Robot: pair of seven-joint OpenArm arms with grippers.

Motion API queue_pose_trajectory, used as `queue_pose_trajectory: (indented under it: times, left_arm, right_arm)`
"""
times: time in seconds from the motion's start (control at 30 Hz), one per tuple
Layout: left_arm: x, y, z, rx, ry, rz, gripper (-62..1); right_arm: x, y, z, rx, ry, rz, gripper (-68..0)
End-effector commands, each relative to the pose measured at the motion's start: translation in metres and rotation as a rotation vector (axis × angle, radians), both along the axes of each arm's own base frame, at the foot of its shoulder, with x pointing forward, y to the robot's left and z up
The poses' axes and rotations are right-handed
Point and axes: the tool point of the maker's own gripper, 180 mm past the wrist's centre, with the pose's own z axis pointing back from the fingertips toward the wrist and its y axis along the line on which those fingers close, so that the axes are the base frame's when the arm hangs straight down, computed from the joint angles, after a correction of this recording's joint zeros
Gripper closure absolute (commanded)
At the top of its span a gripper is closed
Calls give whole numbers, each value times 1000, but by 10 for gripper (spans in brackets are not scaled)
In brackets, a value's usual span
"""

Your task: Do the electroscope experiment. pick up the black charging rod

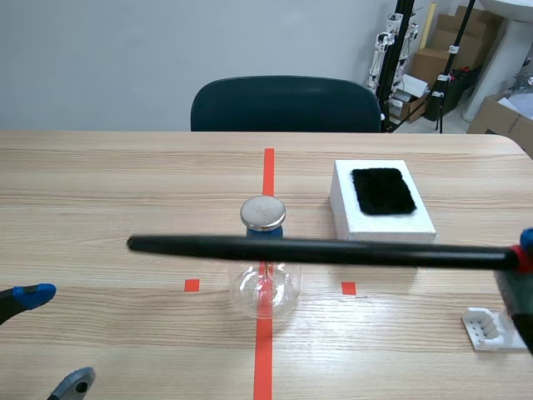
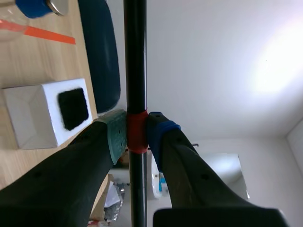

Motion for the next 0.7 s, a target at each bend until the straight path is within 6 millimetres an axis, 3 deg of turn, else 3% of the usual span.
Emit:
queue_pose_trajectory:
  times: [0.0, 0.67]
  left_arm:
    - [1, 4, 5, -11, -16, 8, -623]
    - [1, 4, 6, -11, -16, 8, -623]
  right_arm:
    - [-4, 3, 2, -2, 2, 20, 1]
    - [-8, 4, -8, 2, 64, 29, 1]
